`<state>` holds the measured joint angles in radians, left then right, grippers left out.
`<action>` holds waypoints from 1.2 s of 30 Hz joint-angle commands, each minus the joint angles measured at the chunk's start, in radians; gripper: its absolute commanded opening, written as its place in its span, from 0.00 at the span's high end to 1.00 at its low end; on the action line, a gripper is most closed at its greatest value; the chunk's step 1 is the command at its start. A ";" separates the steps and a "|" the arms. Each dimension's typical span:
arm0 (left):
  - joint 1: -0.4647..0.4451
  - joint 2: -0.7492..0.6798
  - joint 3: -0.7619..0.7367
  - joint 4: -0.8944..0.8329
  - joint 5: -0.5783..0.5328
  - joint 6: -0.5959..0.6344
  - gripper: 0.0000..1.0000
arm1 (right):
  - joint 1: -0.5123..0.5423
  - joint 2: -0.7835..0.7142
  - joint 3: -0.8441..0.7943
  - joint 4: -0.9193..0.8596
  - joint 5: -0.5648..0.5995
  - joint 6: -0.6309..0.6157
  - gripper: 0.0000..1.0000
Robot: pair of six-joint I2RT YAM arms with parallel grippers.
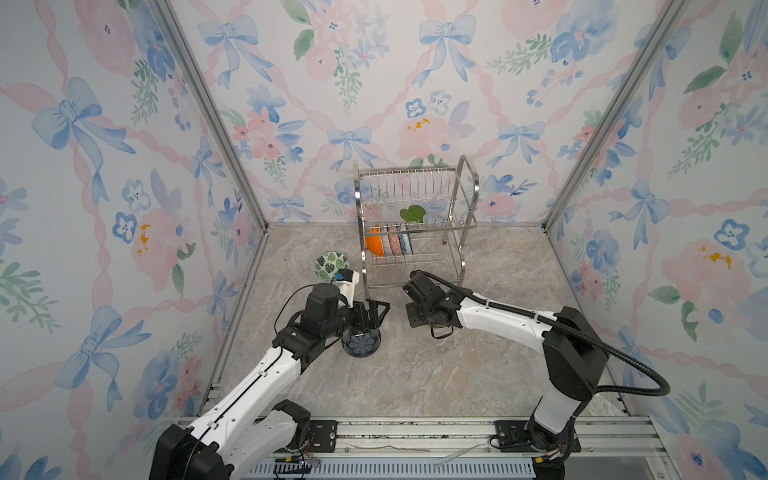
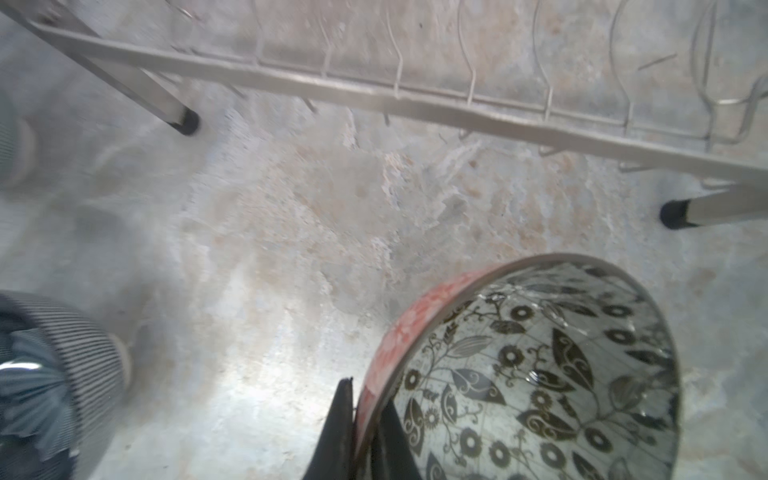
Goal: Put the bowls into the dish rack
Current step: 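Carry the leaf bowl with right gripper to the rack front, then lower the leaf bowl upright into the slot beside the rose bowl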
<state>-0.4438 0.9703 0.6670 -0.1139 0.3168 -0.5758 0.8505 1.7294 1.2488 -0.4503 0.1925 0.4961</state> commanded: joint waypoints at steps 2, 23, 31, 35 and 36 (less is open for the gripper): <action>0.029 -0.002 0.060 -0.024 0.031 0.048 0.02 | -0.045 -0.098 -0.011 0.181 -0.169 -0.001 0.93; 0.092 0.061 0.131 -0.024 0.096 0.066 0.02 | -0.190 0.068 -0.041 0.973 -0.490 0.294 0.99; 0.111 0.055 0.123 -0.033 0.107 0.068 0.02 | -0.189 0.104 -0.086 1.096 -0.481 0.341 1.00; 0.113 0.062 0.126 -0.034 0.111 0.067 0.02 | -0.196 0.099 -0.128 1.150 -0.484 0.349 1.00; 0.113 0.063 0.126 -0.033 0.111 0.067 0.02 | -0.199 0.098 -0.137 1.166 -0.488 0.349 1.00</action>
<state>-0.3378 1.0332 0.7765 -0.1299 0.4095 -0.5308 0.6666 1.8339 1.1316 0.5781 -0.2817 0.8322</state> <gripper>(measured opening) 0.980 0.100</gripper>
